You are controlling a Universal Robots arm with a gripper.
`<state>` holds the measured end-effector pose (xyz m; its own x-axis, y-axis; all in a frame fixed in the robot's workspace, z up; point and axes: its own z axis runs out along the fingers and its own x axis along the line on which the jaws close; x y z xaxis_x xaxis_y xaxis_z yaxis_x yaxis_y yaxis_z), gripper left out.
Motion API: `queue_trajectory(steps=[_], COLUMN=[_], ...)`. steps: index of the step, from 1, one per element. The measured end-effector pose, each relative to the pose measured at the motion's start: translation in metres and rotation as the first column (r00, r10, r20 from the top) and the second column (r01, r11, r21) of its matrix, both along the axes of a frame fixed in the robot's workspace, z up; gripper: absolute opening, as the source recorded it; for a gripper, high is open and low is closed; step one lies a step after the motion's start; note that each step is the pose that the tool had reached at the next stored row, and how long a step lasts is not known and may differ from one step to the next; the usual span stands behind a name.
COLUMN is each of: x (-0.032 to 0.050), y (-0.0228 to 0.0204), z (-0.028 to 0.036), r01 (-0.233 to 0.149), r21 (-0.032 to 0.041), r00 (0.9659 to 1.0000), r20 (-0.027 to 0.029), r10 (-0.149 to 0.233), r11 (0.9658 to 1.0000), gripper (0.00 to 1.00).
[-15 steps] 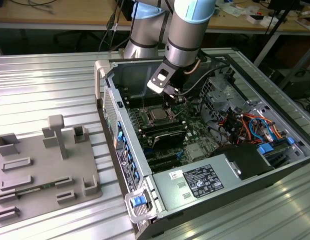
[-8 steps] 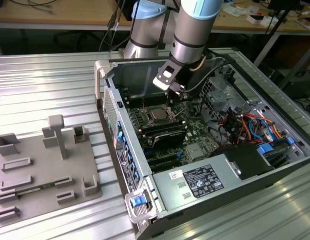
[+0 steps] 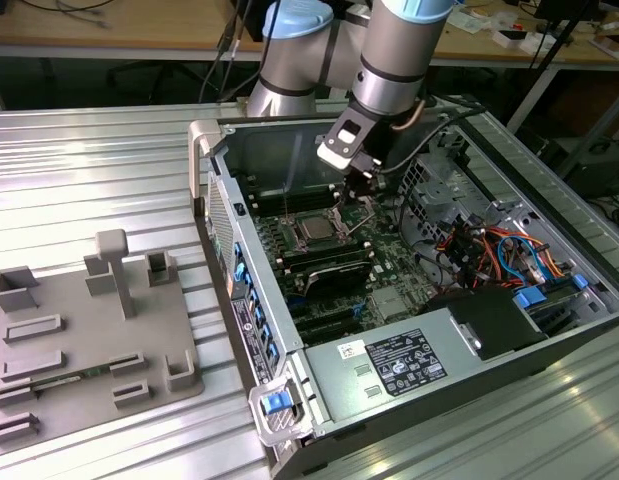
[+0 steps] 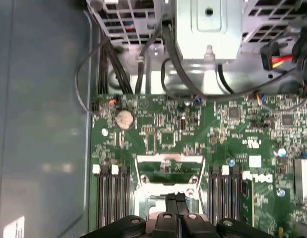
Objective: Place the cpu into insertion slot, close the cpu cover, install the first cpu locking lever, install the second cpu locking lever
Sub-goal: 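Close the cpu cover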
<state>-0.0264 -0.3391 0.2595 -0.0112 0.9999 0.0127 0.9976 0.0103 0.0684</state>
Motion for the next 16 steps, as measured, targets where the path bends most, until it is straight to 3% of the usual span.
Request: queue_trajectory(steps=[1, 11, 14, 16], x=[0.0055, 0.0325, 0.0517, 0.0563], y=[0.0, 0.0, 0.0, 0.0002], z=[0.0007, 0.0087, 0.0088, 0.0063], r01=[0.0, 0.0, 0.0, 0.0], r21=[-0.0001, 0.0, 0.0, -0.0001], r00=[1.0, 1.0, 1.0, 1.0], r20=[0.0, 0.0, 0.0, -0.0005], r10=[0.0, 0.0, 0.0, 0.0], r11=[1.0, 1.0, 1.0, 1.0], gripper=[0.11, 0.11, 0.11, 0.11])
